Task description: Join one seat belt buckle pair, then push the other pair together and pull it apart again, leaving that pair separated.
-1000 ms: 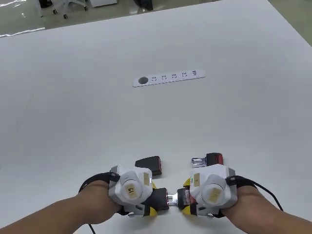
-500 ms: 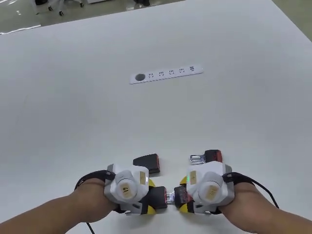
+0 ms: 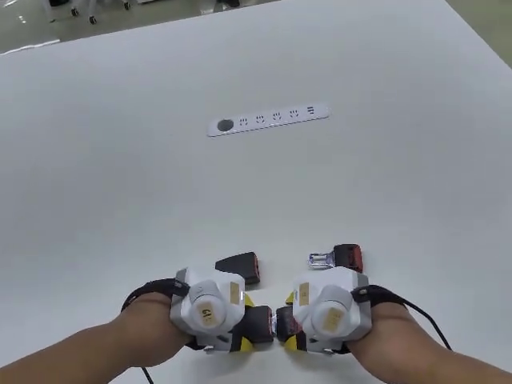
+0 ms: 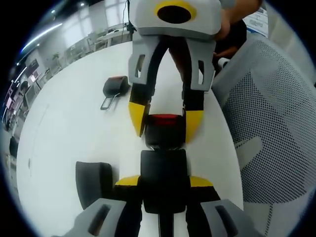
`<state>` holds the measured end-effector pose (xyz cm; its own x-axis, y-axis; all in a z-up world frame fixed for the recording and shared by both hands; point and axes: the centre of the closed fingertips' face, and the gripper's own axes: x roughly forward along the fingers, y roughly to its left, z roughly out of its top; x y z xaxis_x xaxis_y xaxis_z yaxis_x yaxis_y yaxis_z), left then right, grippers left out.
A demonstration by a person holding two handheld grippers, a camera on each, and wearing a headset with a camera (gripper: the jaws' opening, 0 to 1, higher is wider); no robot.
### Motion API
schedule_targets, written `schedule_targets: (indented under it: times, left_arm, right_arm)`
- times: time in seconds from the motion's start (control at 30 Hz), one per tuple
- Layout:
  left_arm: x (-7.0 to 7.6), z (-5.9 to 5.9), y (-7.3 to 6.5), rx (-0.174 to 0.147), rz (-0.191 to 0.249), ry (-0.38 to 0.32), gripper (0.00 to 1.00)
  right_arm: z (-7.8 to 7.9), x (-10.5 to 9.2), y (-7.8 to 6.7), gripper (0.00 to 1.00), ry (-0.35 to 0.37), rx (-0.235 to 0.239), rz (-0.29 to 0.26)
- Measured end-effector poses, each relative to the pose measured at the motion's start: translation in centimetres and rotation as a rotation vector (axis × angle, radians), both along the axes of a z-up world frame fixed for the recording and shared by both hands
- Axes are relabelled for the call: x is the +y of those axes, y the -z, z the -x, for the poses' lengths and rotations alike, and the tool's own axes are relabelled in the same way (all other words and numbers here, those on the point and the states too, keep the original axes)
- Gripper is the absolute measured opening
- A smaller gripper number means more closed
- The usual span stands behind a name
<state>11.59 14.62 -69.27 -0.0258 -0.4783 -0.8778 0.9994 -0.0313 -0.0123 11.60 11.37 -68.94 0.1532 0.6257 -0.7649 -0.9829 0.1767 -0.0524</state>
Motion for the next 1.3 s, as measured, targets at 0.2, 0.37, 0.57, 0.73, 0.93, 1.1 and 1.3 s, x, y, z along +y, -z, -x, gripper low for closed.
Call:
schedule_targets:
  times: [0.2,0.37,0.57,0.73,0.93,1.1,1.3]
  left_arm:
    - [0.13,-0.17,-0.22,-0.001,-0.017,0.006,0.34]
    - [0.38,-0.12,-0.24,0.004,-0.004,-0.017,0.34]
    - [0.42,-0.19,-0.22,0.008,0.010,-0.014,0.33]
    - [0.48,-0.10,-0.25,0.003,0.006,-0.016,0.33]
    - [0.33,0.12,-0.55,0.001,0.004,-0.011,0.34]
    - [0.23,0.25,-0.57,0.001,-0.015,-0.012,0.34]
    - [0.20,0.30,-0.42,-0.013,-0.047,0.010,0.35]
  right_arm:
    - [0.05,-0.27,-0.03,0.32,0.000,0.001,0.013]
    - [0.39,-0.74,-0.09,0.31,-0.010,-0.012,0.008]
    - [0.33,-0.55,-0.15,0.31,-0.002,-0.006,0.006]
    - [0.52,-0.49,-0.09,0.32,0.005,-0.002,0.005]
    - [0.45,-0.44,0.01,0.32,0.018,0.008,-0.011]
    - [0.61,-0.45,-0.16,0.33,0.024,0.014,-0.013]
    - [0.88,-0.55,-0.20,0.34,0.019,0.014,0.013]
